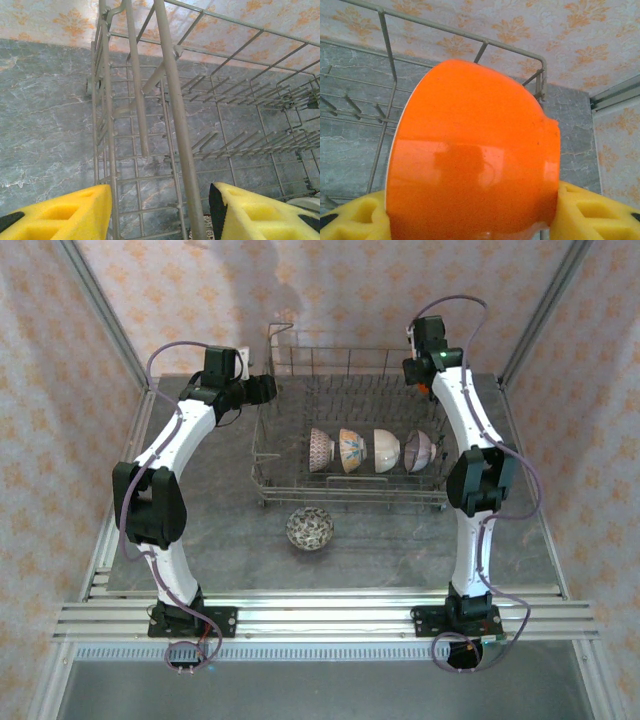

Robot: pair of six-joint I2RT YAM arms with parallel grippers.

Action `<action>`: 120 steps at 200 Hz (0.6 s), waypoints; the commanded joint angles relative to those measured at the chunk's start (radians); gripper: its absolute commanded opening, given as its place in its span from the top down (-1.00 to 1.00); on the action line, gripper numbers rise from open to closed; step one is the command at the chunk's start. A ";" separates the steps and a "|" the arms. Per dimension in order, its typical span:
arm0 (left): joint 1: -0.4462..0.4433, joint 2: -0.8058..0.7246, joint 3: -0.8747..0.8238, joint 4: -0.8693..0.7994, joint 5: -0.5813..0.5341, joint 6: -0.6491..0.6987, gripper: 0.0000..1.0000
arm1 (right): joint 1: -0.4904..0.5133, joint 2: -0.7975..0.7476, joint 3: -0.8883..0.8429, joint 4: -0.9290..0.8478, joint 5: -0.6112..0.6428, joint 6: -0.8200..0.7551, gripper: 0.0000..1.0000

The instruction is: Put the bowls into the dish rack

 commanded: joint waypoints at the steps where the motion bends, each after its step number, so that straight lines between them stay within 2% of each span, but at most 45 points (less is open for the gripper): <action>1: 0.004 0.025 0.008 0.011 0.012 -0.012 -0.11 | -0.008 0.019 0.035 -0.010 -0.003 0.013 -0.06; 32: 0.005 0.026 0.002 0.019 0.013 -0.016 -0.11 | -0.008 0.038 0.048 -0.032 -0.020 0.020 -0.06; 56: 0.004 0.025 0.000 0.018 0.012 -0.017 -0.11 | -0.009 0.047 0.042 -0.023 0.018 0.022 -0.06; 120: 0.003 0.030 0.003 0.019 0.013 -0.022 -0.11 | -0.009 0.079 0.062 -0.022 0.029 0.025 -0.06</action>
